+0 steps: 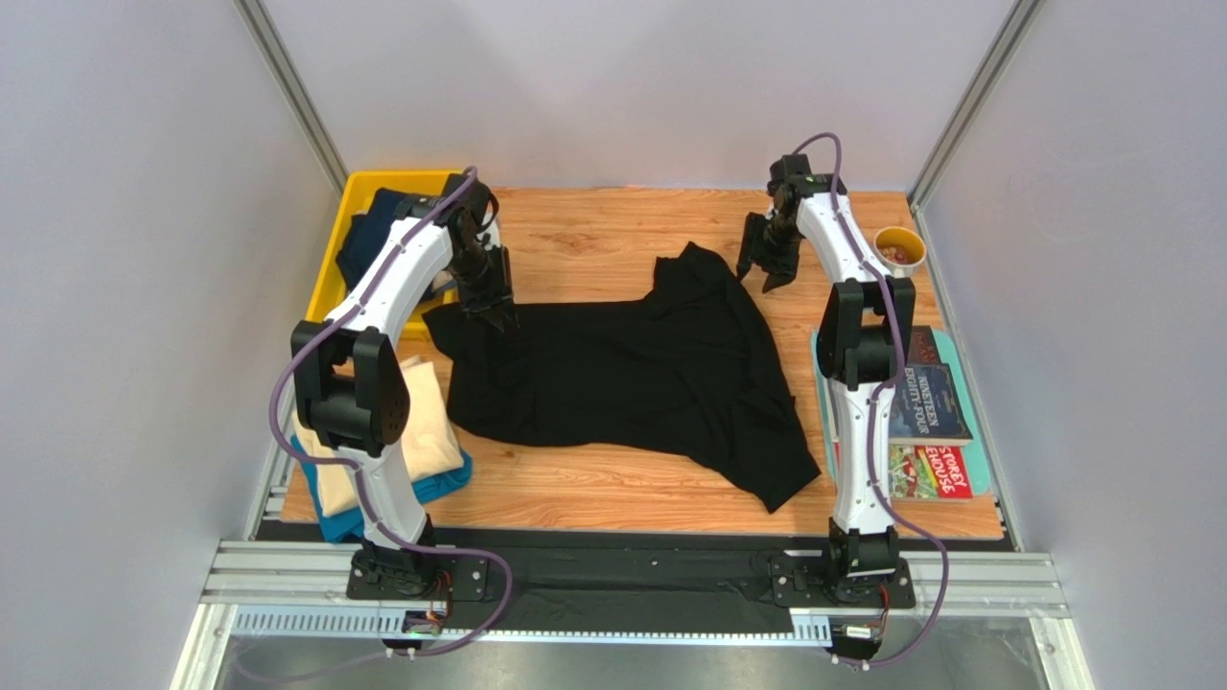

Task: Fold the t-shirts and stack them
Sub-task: Flatten the tshirt out

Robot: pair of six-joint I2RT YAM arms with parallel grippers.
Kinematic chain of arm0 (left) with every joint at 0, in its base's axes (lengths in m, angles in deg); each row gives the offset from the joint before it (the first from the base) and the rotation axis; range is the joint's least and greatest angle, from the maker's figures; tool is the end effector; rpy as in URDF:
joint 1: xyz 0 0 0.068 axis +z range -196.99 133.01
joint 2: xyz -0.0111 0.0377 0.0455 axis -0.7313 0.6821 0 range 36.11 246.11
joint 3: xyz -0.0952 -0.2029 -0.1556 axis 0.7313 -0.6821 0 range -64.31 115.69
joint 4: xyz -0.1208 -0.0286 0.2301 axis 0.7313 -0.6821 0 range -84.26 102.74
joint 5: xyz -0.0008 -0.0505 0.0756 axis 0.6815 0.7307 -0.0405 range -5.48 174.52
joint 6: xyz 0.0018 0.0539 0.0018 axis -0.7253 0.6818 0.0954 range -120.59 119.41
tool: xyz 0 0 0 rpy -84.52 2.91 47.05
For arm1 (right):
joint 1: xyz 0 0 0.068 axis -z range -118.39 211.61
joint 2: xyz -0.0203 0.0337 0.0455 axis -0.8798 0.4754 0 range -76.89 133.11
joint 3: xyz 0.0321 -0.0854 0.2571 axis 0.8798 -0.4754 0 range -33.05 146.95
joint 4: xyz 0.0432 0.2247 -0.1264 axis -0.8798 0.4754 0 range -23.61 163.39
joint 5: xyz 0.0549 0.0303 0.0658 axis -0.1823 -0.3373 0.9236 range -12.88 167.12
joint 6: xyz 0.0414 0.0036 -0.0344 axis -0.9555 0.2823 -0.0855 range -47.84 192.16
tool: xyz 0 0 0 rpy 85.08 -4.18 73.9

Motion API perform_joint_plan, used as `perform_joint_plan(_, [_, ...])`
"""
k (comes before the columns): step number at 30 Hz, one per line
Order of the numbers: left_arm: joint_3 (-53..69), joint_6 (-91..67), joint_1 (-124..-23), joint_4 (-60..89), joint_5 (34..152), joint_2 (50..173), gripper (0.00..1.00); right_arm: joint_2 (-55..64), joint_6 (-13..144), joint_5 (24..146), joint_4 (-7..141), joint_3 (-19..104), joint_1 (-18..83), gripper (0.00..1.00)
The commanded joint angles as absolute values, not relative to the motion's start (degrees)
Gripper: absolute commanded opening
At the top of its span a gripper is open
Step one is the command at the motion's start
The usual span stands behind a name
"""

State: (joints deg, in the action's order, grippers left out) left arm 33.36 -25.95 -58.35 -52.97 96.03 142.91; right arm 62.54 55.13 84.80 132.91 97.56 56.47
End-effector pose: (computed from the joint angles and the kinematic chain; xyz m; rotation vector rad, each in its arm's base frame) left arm 0.3674 -0.0811 0.2815 -0.3178 2.9100 -0.4026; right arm 0.4970 0.0495 0.2012 0.2758 2.8919 0.2633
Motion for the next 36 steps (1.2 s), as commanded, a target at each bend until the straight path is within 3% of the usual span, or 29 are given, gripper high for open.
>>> perform_joint_plan(1, [33.16,-25.37,-59.38,-53.27,96.39,140.52,0.38,58.72,55.03,89.42,126.77,95.63,54.06,0.56])
perform_joint_plan(11, [35.00,-25.46,-60.79,-53.62,97.00,142.19,0.38,61.44,54.76,88.28,124.92,97.73,51.24,0.57])
perform_joint_plan(19, [34.92,-25.37,-60.97,-53.79,96.74,142.37,0.38,61.97,56.17,80.11,126.15,97.29,51.33,0.57])
perform_joint_plan(25, [35.62,-25.37,-61.32,-54.32,96.91,142.72,0.38,62.06,56.43,77.56,127.03,96.85,51.95,0.54])
perform_joint_plan(27, [35.97,-25.46,-61.50,-54.32,96.91,142.98,0.38,62.06,56.52,78.08,126.94,96.50,52.38,0.47])
perform_joint_plan(29, [36.41,-25.38,-61.67,-54.58,96.91,143.51,0.38,62.50,56.52,78.96,126.94,96.32,52.82,0.28])
perform_joint_plan(31, [36.76,-25.37,-61.76,-54.85,96.91,143.95,0.38,62.59,56.61,79.40,127.03,96.24,53.17,0.00])
perform_joint_plan(36, [37.73,-25.37,-61.94,-55.11,96.48,144.39,0.38,61.19,57.22,79.58,127.03,95.71,53.44,0.00])
